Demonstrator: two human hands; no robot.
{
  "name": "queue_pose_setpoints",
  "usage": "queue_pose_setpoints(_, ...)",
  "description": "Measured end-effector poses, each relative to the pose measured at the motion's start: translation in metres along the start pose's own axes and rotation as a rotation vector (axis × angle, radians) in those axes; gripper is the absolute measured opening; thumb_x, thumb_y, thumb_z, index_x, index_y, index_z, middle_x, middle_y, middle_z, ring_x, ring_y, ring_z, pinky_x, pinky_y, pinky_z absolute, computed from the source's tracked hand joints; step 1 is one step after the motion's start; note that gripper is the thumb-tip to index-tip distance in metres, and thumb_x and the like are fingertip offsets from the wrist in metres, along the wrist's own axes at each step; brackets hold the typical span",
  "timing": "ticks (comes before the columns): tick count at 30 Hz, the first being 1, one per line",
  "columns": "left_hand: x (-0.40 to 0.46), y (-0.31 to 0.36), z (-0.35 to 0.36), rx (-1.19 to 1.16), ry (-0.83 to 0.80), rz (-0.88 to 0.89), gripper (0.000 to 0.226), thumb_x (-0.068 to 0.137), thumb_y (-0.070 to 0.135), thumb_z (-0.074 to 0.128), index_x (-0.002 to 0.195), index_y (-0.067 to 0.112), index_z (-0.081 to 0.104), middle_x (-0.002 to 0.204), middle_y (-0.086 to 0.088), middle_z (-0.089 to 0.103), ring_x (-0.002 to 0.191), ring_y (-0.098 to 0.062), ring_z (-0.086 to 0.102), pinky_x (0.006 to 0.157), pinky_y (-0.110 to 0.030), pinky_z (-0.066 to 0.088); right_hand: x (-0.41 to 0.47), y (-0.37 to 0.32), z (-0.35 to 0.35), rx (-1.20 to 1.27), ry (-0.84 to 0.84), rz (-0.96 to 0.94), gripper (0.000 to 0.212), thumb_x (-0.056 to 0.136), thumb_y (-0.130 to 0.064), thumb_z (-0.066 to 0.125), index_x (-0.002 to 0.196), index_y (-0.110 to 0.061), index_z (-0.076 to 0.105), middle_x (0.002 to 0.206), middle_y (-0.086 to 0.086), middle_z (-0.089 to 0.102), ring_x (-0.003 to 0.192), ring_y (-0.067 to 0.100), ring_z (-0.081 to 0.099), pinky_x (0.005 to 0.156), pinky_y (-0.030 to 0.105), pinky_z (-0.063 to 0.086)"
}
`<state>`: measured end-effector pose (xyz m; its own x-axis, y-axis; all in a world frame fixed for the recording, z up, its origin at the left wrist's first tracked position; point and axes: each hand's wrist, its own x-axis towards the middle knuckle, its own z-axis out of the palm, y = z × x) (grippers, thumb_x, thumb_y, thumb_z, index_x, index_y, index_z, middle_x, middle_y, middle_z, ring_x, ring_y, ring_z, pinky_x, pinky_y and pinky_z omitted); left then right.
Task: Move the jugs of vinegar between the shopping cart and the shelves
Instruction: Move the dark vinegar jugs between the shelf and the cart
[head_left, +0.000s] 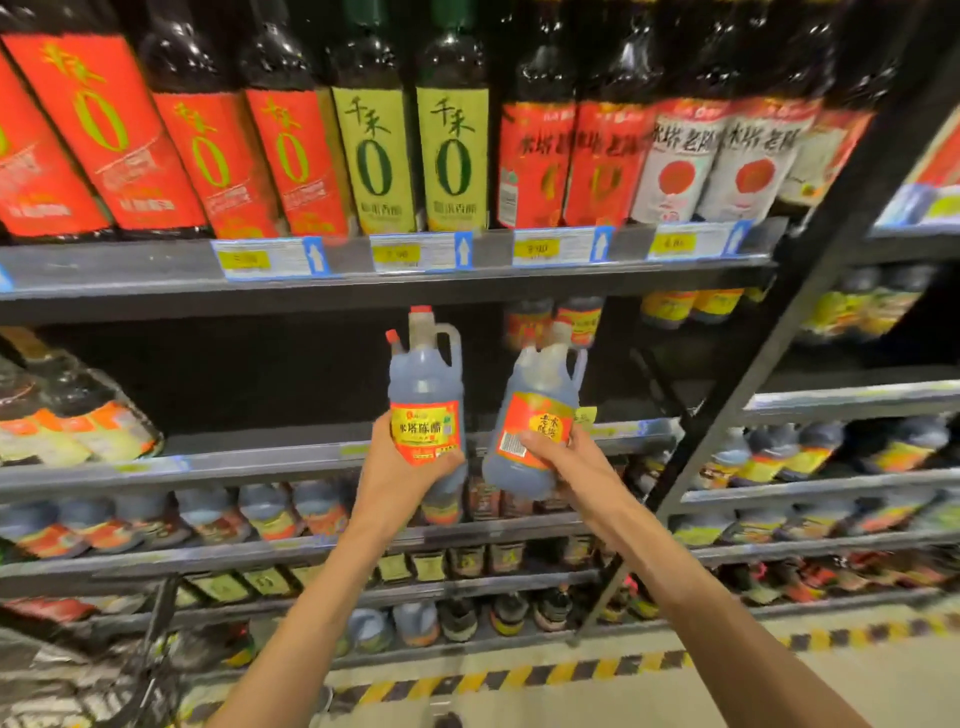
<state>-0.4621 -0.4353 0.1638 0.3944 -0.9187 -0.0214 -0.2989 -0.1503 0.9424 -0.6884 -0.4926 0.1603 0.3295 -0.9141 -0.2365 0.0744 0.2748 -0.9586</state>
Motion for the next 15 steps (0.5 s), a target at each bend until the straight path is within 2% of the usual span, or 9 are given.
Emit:
queue_pose_setpoints(4, 0.039, 0.019, 0.038, -0.007, -0.054, 0.049, 0.070, 0.070, 0.022, 0.092, 0.123, 0.024, 0.047, 0.106, 0.011, 0.064, 0.093, -0.003, 0.065, 0.079, -0.028, 0.053, 0.020, -0.018, -0.035, -0.008, 0.103, -0.037, 0.092, 0.067, -0.057, 0.089, 0.142, -0.021, 0.049, 0.128, 0.004, 0.071, 0.114, 0.024, 0.071, 0.102, 0.051, 0.054)
queue_pose_setpoints(6, 0.060, 0.026, 0.052, 0.002, -0.066, 0.041, 0.068, 0.068, 0.026, 0.094, 0.119, 0.023, 0.049, 0.103, 0.009, 0.067, 0.091, -0.008, 0.068, 0.077, -0.029, 0.055, 0.028, -0.028, -0.049, -0.031, 0.144, -0.059, 0.090, 0.068, -0.058, 0.087, 0.140, -0.019, 0.052, 0.126, 0.004, 0.072, 0.114, 0.024, 0.071, 0.101, 0.050, 0.054)
queue_pose_setpoints(10, 0.097, 0.041, 0.082, 0.024, -0.102, 0.071, 0.065, 0.067, 0.031, 0.095, 0.111, 0.028, 0.046, 0.095, 0.009, 0.069, 0.083, -0.005, 0.069, 0.071, -0.028, 0.055, 0.046, -0.048, -0.073, -0.061, 0.253, -0.090, 0.086, 0.068, -0.056, 0.085, 0.138, -0.017, 0.054, 0.123, 0.002, 0.073, 0.109, 0.020, 0.072, 0.095, 0.043, 0.057)
queue_pose_setpoints(12, 0.112, 0.042, 0.099, 0.043, -0.124, 0.084, 0.062, 0.071, 0.028, 0.092, 0.108, 0.028, 0.043, 0.092, 0.013, 0.065, 0.081, -0.002, 0.065, 0.067, -0.023, 0.050, 0.055, -0.057, -0.082, -0.069, 0.296, -0.113, 0.085, 0.067, -0.057, 0.086, 0.136, -0.018, 0.055, 0.122, 0.001, 0.073, 0.110, 0.020, 0.072, 0.098, 0.045, 0.056)
queue_pose_setpoints(15, 0.126, 0.039, 0.121, 0.048, -0.168, -0.013, 0.048, 0.073, 0.026, 0.090, 0.087, 0.033, 0.045, 0.096, 0.004, 0.064, 0.090, -0.015, 0.063, 0.079, -0.031, 0.052, 0.071, -0.063, -0.095, -0.091, 0.361, -0.133, 0.068, 0.079, -0.039, 0.085, 0.135, -0.015, 0.053, 0.121, 0.004, 0.073, 0.108, 0.021, 0.073, 0.098, 0.044, 0.056)
